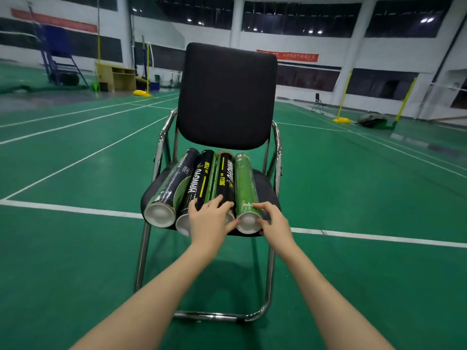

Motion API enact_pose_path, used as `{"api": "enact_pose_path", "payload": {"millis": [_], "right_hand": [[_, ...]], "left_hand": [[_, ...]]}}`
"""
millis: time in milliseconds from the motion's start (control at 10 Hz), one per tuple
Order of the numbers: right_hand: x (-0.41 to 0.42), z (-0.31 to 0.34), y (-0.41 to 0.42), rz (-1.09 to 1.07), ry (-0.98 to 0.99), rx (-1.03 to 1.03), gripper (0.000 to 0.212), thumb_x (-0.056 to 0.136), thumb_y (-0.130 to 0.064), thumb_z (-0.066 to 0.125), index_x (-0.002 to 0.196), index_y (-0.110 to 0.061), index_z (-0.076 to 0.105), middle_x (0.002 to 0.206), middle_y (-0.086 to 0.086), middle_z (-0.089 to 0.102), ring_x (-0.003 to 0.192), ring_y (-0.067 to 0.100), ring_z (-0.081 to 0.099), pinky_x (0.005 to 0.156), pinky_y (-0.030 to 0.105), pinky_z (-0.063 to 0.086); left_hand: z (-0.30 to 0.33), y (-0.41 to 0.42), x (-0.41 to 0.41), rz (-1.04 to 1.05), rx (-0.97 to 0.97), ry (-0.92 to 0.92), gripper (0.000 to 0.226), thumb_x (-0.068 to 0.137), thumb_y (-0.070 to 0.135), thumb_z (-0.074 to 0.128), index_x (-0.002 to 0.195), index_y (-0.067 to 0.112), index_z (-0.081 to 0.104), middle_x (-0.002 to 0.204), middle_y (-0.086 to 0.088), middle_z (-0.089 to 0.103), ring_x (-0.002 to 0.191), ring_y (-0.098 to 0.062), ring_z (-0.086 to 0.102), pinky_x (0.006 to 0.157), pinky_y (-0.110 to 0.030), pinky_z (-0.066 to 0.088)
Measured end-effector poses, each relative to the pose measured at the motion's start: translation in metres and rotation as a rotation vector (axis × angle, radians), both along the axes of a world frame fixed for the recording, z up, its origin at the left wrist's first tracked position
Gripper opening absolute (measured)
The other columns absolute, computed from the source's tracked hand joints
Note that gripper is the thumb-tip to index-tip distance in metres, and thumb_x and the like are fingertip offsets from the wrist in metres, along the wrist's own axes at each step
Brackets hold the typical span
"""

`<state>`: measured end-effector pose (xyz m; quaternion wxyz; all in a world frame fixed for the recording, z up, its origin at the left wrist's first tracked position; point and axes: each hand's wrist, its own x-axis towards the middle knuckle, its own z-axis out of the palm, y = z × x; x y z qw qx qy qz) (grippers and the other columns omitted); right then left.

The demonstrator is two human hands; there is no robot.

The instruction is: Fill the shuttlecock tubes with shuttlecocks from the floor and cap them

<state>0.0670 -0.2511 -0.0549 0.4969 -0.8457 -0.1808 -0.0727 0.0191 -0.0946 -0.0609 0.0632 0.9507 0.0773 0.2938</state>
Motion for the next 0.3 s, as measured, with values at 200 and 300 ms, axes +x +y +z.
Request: {"api": "enact_pose_path", "payload": {"millis": [200, 300], "right_hand": [[-0.005, 0.030, -0.013, 0.133, 0.098, -0.230, 0.056, 0.082, -0.004, 0.055, 0.129, -0.031, 0.042, 0.135, -0.006, 0.047, 0.113, 0.007, 0.045, 0.089, 0.022, 0.038], [-0.016, 0.049, -0.016, 0.132, 0.080, -0.248, 0.061, 0.083, -0.008, 0.055, 0.135, -0.033, 0.035, 0.140, -0.005, 0.041, 0.120, 0.009, 0.041, 0.091, 0.020, 0.033]], "left_hand": [[0.029, 0.007, -0.010, -0.054, 0.011, 0.243, 0.066, 0.087, 0.064, 0.046, 0.145, 0.039, 0.025, 0.154, 0.003, 0.029, 0.142, -0.020, 0.025, 0.114, -0.050, 0.009], [0.042, 0.015, -0.016, -0.072, -0.046, 0.243, 0.066, 0.087, 0.063, 0.048, 0.144, 0.037, 0.027, 0.149, 0.002, 0.037, 0.141, -0.021, 0.026, 0.113, -0.052, 0.011]]}}
